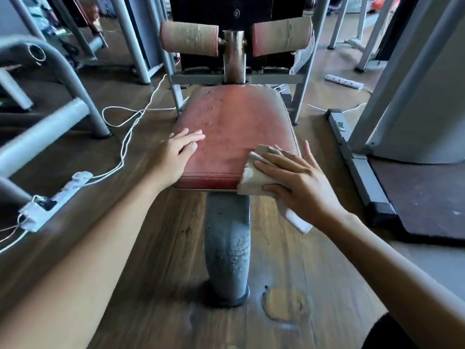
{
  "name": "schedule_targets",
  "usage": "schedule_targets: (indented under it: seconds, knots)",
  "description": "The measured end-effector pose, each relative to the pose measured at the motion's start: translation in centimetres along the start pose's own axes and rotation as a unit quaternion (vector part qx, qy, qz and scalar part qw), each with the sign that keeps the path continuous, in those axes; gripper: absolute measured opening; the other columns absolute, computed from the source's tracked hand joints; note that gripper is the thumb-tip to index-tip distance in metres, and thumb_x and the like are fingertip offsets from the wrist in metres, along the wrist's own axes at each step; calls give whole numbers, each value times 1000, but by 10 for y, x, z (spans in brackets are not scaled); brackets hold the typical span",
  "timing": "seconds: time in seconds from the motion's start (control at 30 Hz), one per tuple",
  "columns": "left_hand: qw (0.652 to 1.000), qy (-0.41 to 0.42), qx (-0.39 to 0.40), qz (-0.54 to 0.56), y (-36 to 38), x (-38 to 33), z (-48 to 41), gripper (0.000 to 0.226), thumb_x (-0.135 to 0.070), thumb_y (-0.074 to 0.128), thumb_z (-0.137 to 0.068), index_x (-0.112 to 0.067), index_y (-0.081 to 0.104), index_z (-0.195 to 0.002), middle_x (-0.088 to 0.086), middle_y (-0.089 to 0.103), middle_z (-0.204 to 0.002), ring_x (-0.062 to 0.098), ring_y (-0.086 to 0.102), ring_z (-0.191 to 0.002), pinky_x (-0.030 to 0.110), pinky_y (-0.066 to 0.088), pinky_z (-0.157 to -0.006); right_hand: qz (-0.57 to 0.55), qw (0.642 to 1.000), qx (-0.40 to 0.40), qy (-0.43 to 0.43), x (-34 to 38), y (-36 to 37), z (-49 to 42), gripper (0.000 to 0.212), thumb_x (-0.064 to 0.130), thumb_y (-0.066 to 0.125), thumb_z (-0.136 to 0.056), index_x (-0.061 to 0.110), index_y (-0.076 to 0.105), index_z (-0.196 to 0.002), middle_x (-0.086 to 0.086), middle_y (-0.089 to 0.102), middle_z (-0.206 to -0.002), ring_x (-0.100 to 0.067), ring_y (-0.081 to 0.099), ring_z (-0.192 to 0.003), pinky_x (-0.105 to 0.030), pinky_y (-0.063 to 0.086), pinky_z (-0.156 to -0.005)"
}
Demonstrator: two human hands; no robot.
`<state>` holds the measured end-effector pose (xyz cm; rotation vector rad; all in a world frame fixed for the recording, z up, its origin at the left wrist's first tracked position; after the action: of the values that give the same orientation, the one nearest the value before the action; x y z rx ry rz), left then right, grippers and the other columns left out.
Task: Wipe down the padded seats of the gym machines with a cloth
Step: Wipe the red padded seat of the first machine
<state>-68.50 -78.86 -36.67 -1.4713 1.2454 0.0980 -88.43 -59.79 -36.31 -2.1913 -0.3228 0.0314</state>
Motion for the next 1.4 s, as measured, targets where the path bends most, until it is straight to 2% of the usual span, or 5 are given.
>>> schedule_targets:
  seconds: [0.43, 0.6, 0.8, 1.2, 1.4]
  knots:
    - [999, -26, -2, -29, -1, 4, 11, 38, -18, 43, -106, -34, 59, -137, -26, 48, -145, 1, 30, -146, 31, 18, -124, 3, 1000, -20, -1, 7, -1, -3, 44, 41, 56, -95, 30, 61, -138, 11, 59, -142, -21, 50, -139, -57, 14, -123]
    - [998, -20, -28, -45, 0, 4, 13, 40, -24, 42, -102, -32, 61, -136, -18, 52, -146, 7, 34, -146, 34, 23, -123, 10, 999, -32, 9, 27, 9, -25, 51, 35, 77, -82, 24, 67, -131, 7, 65, -135, -28, 58, -129, -60, 19, -120]
    - [999, -25, -13, -44, -2, 4, 14, 39, -27, 41, -103, -31, 59, -138, -19, 50, -148, 5, 31, -147, 34, 22, -124, -5, 999, 16, -41, 57, 28, -42, 48, 38, 50, -93, 24, 60, -139, 7, 64, -135, -26, 57, -129, -58, 19, -121]
    - [995, -12, -54, -77, -3, 1, 18, 36, -22, 45, -105, -30, 62, -135, -19, 53, -145, 5, 36, -144, 21, 23, -117, -28, 997, 72, -20, 45, 35, -51, 53, 49, 49, -95, 17, 62, -135, 2, 61, -139, -27, 57, -127, -41, 41, -112]
    - [996, -9, -53, -78, -2, -6, 28, 46, -34, 38, -100, -24, 58, -140, -16, 48, -148, 6, 32, -146, 21, 20, -119, -41, 995, 92, -18, 34, 25, -46, 55, 53, 48, -97, 25, 55, -143, 8, 54, -147, -19, 49, -135, -36, 35, -115]
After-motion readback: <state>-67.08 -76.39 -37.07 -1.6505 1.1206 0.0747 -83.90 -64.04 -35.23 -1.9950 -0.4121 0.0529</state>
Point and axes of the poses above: each hand's wrist, its own z-axis away from the middle knuckle, its own y-axis out of the palm, x = y × z, the point moved 7 cm from there along -z, towards the middle knuckle
